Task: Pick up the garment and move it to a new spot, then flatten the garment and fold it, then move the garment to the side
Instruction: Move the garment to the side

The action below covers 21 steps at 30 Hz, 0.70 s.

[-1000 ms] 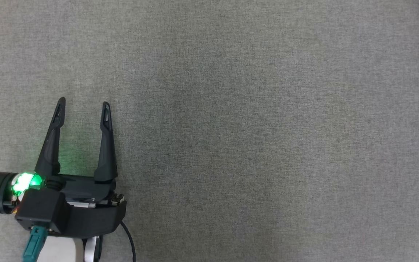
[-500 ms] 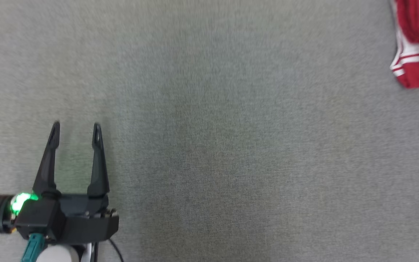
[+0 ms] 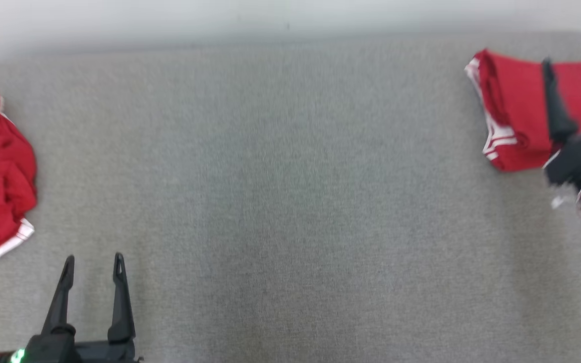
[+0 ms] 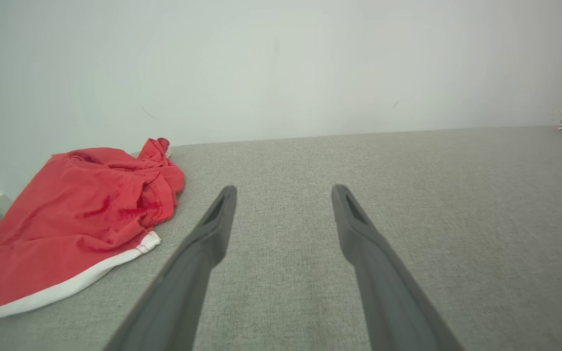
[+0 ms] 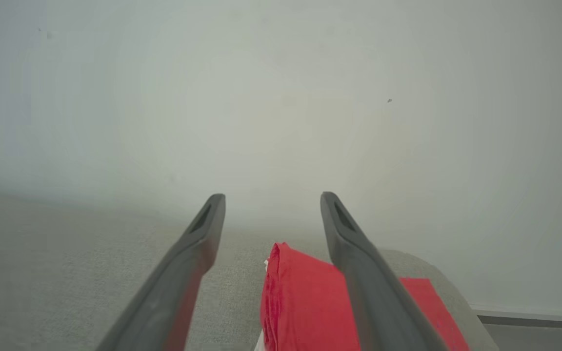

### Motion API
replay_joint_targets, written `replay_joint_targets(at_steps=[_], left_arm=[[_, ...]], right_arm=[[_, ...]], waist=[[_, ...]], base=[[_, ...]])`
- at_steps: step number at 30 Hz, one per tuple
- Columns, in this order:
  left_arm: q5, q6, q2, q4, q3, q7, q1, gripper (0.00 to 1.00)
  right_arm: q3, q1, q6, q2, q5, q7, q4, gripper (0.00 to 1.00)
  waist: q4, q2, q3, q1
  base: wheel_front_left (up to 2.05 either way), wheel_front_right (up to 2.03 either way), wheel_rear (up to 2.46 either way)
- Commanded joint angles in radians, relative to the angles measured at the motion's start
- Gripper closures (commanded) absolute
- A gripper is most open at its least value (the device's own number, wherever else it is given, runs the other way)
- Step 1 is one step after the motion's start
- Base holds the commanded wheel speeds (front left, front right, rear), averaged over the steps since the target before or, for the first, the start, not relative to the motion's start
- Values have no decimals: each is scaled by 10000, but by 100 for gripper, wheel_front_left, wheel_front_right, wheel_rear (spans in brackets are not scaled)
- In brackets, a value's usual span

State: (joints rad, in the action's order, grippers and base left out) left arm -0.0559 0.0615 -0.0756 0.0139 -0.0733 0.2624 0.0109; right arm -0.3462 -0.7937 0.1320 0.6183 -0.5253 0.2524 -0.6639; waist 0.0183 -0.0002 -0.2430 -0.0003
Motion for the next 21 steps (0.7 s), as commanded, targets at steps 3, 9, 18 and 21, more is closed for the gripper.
replay_joint_targets(at_steps=[3,9,18,21], left_arm=[[-65,23,-33,114,-120,33,-324,0],[-78,39,-6,246,-208,34,-600,0],[-83,9,34,397,-350,34,-982,0],[1,-7,16,443,-389,33,-1092,0]], right_arm=[[474,1081,-29,-630,7,91,397,0],[1442,2895,-29,-1609,308,122,1322,0],[2844,5313,-27,-2829,953,129,2907,0],[3244,5976,-29,-3206,1267,128,3396,0]], waist=[[-75,2,1276,3],[-46,2,1724,3],[40,2,2269,3],[93,2,2383,3]], base=[[0,0,0],[0,0,0],[0,0,0],[0,0,0]])
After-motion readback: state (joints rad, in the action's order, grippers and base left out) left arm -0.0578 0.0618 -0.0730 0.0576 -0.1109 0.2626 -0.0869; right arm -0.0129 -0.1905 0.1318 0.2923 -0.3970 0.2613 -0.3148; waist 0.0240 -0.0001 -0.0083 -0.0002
